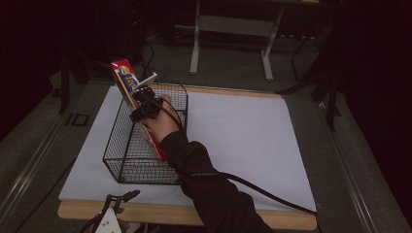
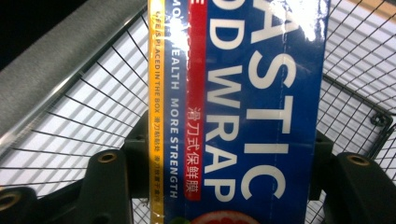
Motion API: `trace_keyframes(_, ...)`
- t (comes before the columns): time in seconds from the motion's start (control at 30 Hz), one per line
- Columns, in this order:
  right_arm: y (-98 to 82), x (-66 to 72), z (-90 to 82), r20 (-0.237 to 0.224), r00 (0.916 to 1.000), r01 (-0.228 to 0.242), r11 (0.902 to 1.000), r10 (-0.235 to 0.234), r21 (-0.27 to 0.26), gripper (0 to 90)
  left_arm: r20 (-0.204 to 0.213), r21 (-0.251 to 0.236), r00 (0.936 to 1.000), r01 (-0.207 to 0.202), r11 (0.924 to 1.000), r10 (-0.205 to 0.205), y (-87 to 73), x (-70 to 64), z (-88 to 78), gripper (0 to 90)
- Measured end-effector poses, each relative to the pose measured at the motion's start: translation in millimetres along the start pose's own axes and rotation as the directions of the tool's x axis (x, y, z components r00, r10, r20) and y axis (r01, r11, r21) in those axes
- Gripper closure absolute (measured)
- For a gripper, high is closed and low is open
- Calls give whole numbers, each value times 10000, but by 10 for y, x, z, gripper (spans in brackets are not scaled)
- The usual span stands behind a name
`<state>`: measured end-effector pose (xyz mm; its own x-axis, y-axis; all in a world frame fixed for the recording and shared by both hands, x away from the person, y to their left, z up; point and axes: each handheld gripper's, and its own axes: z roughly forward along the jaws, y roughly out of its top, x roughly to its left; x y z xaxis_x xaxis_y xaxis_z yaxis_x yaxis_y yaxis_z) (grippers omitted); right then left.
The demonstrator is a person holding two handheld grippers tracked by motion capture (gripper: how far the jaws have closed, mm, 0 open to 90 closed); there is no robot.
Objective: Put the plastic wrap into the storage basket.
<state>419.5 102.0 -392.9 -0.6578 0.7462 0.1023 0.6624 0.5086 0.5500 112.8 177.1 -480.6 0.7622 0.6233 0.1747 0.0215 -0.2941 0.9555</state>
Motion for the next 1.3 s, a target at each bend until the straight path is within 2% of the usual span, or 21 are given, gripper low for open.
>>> trace_keyframes(0.27,-181,-19,148,213,9998,-53,10000,52,44,396,29,34,10000,-15,10000,15,0,1,5,2)
trace_keyframes(0.47,-284,-46,176,559,9984,51,10000,-55,67,393,58,11,10000,-35,10000,34,3,-7,7,2)
trace_keyframes(0.57,-316,-83,178,409,9989,-231,9996,224,156,391,59,31,10000,-46,10000,46,3,-10,9,2)
trace_keyframes(0.63,-331,-74,190,588,9983,-67,9995,49,299,389,58,29,10000,-45,10000,45,4,-10,10,2)
trace_keyframes(0.8,-379,-85,225,358,9992,-196,9991,182,373,386,66,65,9999,-76,9999,76,2,-11,13,2)
trace_keyframes(0.87,-408,-96,256,439,9990,-122,9989,102,450,384,79,89,9999,-95,9999,94,1,-11,16,2)
trace_keyframes(0.93,-429,-117,277,360,9989,-321,9980,301,551,384,87,99,9999,-106,9999,105,3,-13,17,2)
trace_keyframes(1.03,-457,-133,302,520,9984,-232,9982,203,561,384,83,100,9999,-111,9999,110,2,-14,17,2)
trace_keyframes(1.3,-446,-161,312,484,9981,-401,9971,371,639,382,89,108,9999,-125,9999,124,2,-17,17,2)
